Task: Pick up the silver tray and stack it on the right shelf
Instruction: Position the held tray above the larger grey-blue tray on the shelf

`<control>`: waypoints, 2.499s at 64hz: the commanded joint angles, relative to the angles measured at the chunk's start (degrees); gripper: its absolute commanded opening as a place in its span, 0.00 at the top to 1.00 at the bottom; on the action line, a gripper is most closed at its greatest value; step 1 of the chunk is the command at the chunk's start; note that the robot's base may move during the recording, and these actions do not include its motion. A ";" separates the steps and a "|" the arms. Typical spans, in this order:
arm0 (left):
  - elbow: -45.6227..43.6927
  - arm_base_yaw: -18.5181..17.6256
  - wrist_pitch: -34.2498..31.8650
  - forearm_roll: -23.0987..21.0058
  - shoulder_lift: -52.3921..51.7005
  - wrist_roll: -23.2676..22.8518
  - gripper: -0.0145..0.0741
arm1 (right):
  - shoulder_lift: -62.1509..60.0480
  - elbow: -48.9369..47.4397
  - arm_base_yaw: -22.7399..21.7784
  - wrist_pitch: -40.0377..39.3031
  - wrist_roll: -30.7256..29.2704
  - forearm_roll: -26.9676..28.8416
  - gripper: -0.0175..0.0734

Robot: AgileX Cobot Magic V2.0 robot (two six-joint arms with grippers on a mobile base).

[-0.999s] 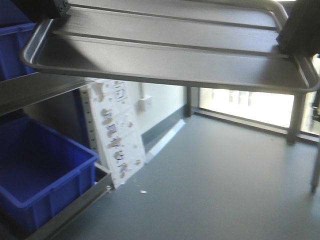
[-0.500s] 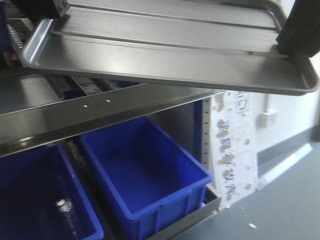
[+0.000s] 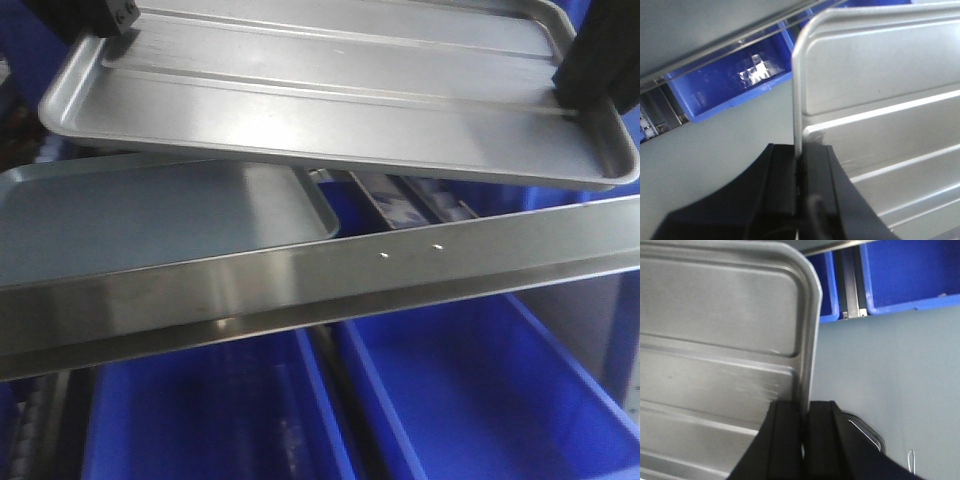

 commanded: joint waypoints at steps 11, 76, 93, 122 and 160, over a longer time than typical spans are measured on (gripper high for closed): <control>-1.59 0.21 1.82 4.23 -1.83 0.58 0.94 | -1.44 -1.60 -0.61 -0.60 -0.71 -4.55 0.75; -1.59 0.21 1.82 4.33 -1.83 0.58 0.94 | -1.44 -1.60 -0.61 -0.60 -0.71 -4.55 0.75; -1.59 0.21 1.82 4.33 -1.83 0.58 0.94 | -1.44 -1.60 -0.61 -0.60 -0.71 -4.55 0.75; -1.59 0.21 1.82 4.33 -1.83 0.58 0.94 | -1.44 -1.60 -0.61 -0.60 -0.71 -4.55 0.75; -1.59 0.21 0.18 5.28 -1.83 0.58 0.94 | -1.44 -1.60 -0.61 -1.11 -0.71 -4.55 0.75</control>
